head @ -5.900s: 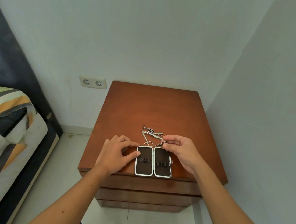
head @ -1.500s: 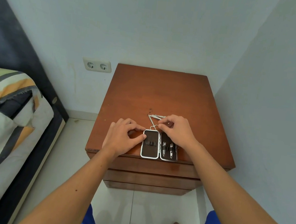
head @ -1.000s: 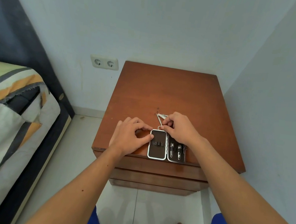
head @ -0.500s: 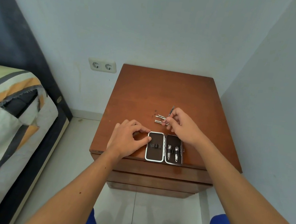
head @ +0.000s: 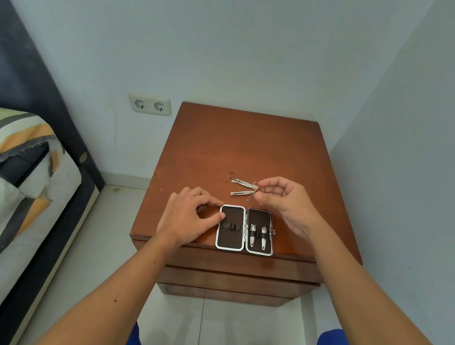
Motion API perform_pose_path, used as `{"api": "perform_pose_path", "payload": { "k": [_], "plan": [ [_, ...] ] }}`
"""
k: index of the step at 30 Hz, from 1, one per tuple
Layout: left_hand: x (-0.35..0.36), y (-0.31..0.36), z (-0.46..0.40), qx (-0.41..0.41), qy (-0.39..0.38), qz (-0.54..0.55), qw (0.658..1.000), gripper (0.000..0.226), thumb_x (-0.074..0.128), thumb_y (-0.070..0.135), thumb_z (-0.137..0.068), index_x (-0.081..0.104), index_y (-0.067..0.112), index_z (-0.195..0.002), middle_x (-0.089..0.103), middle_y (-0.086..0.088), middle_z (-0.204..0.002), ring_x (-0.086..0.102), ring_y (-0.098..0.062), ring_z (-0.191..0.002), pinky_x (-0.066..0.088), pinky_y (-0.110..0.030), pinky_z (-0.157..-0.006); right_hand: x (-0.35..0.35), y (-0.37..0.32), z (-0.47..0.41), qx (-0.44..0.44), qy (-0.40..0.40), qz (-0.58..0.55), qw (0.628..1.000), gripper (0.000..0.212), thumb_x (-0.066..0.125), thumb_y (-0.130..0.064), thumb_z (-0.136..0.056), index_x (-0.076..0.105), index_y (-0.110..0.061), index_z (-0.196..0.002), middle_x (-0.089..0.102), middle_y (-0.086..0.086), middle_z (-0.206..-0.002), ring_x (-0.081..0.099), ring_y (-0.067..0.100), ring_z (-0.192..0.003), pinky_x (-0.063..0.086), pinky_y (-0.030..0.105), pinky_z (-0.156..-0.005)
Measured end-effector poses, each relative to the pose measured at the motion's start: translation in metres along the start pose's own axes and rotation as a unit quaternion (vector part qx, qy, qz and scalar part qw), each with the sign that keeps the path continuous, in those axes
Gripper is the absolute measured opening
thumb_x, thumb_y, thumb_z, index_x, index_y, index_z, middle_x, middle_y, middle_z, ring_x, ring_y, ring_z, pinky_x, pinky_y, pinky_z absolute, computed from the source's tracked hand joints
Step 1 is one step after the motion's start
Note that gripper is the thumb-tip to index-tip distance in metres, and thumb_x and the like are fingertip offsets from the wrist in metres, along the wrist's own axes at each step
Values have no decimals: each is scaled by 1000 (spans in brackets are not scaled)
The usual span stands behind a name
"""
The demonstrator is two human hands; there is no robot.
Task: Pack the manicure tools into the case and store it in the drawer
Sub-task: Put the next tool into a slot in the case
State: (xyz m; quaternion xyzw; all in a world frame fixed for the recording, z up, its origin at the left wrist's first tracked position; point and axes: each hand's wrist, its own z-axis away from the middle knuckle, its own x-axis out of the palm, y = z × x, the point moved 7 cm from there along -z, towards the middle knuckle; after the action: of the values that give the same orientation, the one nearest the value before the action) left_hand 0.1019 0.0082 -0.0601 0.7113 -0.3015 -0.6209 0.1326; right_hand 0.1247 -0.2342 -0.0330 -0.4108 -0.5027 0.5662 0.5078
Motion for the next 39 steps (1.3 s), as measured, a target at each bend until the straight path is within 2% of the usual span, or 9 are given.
{"api": "perform_pose_path", "payload": {
  "k": [3,8,15,21,24,27,32,35,39],
  "plan": [
    [0,0,0,-1,-2,2,1000,30,68,64,-92,75,47,-115,61,27,-112,48,0,-106,32,-32,-91,-3,0,2,0,0,-9,1000,38,82,6,-79,70,0,-114,78,14,-96,74,20,-85,63,28,-76],
    [2,-1,-1,-4,-7,1,1000,31,66,66,-91,75,48,-115,61,28,-112,48,0,-106,35,-33,-92,-10,5,2,9,0,45,999,21,79,-2,-87,75,-2,-108,78,17,-89,72,21,-75,63,26,-74],
    [3,-2,-1,-5,-12,0,1000,32,66,66,-92,74,49,-117,61,27,-114,49,-1,-108,35,-34,-94,-18,12,1,-12,7,165,986,16,75,-6,-92,75,-12,-107,77,6,-81,67,12,-69,57,25,-72],
    [2,-2,-1,-5,-8,7,1000,30,68,66,-91,75,49,-115,61,28,-111,49,-1,-105,33,-34,-91,-19,16,3,-24,6,232,972,13,77,-12,-92,75,-15,-104,75,22,-91,64,9,-68,52,23,-69],
    [2,-2,-1,-6,-8,6,1000,31,67,66,-91,75,49,-115,61,28,-112,49,-1,-105,34,-34,-92,-19,19,4,-32,16,246,969,12,78,-16,-92,76,-19,-103,75,17,-88,63,8,-69,51,25,-73],
    [2,-1,-1,-5,-7,6,1000,31,67,66,-91,75,49,-115,62,27,-112,50,-1,-106,36,-35,-93,-22,22,3,-37,30,249,967,12,78,-17,-92,76,-24,-101,75,2,-81,63,7,-68,52,28,-75],
    [1,-1,0,-5,-7,5,1000,31,67,66,-90,75,48,-114,62,27,-112,50,-1,-107,35,-34,-93,-18,22,4,-47,32,277,959,11,79,-23,-92,77,-29,-101,77,4,-90,66,14,-78,57,37,-85],
    [1,-1,-1,-6,-8,5,1000,31,67,66,-90,75,49,-114,61,28,-112,49,-1,-106,33,-32,-92,-16,22,6,-51,25,321,945,16,78,-23,-92,76,-32,-105,74,-4,-92,66,17,-79,57,31,-78],
    [1,0,0,-4,-7,4,1000,31,67,66,-90,75,49,-114,61,29,-112,49,-1,-106,34,-33,-91,-14,19,12,-80,17,374,924,27,79,-18,-90,74,-27,-115,64,-9,-99,55,3,-69,47,15,-69]
  ]
}}
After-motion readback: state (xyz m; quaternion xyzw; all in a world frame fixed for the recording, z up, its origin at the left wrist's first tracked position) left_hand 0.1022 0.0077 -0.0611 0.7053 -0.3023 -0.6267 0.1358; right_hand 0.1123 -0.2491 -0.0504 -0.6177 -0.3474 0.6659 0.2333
